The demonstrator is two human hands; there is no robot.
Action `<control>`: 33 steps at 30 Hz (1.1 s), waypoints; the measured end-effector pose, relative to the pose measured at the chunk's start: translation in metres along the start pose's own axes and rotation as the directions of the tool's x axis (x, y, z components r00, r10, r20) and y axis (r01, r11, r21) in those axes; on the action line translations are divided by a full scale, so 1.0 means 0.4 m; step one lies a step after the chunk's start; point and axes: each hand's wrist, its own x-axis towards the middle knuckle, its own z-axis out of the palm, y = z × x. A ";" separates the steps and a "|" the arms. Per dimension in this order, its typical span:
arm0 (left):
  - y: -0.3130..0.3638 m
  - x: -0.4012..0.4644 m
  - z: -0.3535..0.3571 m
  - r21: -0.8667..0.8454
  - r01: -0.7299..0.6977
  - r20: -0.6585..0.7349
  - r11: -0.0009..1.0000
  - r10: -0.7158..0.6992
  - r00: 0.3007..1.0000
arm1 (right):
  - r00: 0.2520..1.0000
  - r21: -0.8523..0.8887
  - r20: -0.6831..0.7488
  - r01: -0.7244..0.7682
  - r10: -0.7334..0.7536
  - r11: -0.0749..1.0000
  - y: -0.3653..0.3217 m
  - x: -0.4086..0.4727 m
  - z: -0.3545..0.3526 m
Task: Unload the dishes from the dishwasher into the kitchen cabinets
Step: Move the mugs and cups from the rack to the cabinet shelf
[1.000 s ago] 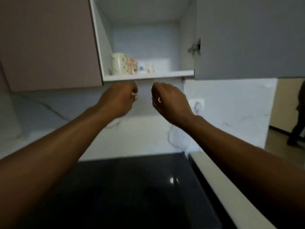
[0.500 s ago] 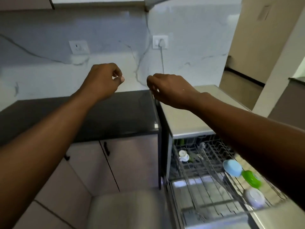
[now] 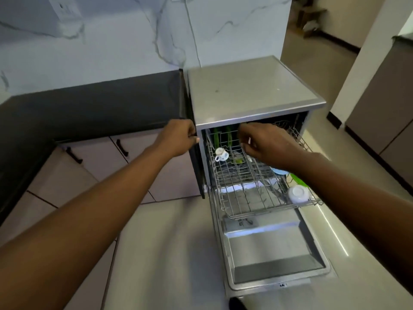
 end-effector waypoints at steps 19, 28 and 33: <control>-0.146 0.571 0.998 -0.157 0.127 -0.029 0.979 -0.133 0.991 | 0.924 0.424 0.117 -0.379 0.365 0.823 0.423 -0.054 0.784; -0.280 0.782 1.096 0.343 -0.044 0.176 0.938 -0.019 0.984 | 0.891 0.477 0.213 -0.452 0.400 0.753 0.492 -0.106 0.881; -0.253 0.767 1.068 0.193 -0.015 0.141 0.981 -0.013 0.990 | 0.840 0.450 0.243 -0.541 0.486 0.711 0.525 -0.129 0.860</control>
